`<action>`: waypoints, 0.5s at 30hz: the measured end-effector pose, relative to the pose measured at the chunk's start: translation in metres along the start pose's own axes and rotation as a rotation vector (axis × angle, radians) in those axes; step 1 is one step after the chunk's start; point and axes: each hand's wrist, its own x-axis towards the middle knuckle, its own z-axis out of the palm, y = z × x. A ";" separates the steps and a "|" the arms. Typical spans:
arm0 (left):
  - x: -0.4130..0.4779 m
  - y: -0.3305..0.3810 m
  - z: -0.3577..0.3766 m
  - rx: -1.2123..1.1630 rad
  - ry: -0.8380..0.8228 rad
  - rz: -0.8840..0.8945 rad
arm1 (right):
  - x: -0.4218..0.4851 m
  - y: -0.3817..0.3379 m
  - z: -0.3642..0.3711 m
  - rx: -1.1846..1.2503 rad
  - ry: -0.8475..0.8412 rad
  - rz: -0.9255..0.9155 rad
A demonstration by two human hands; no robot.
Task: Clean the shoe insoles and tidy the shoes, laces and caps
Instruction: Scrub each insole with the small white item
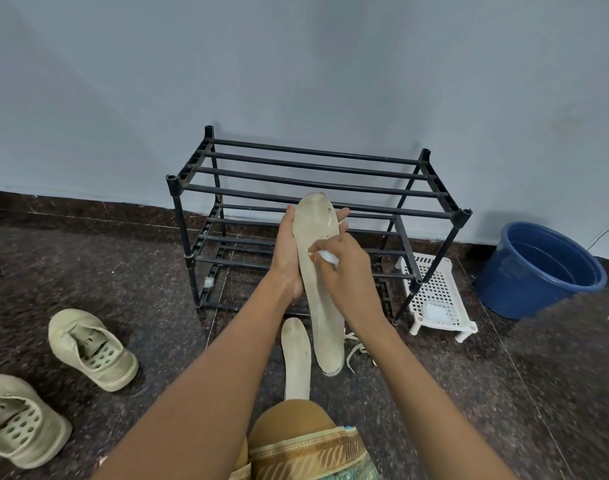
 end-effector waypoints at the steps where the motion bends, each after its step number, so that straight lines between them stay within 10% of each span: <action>1: 0.000 0.000 -0.001 -0.005 0.008 0.007 | -0.002 -0.002 0.000 0.004 -0.017 -0.004; 15: -0.002 0.001 0.003 -0.023 -0.002 0.024 | 0.000 0.010 0.001 -0.123 0.148 0.005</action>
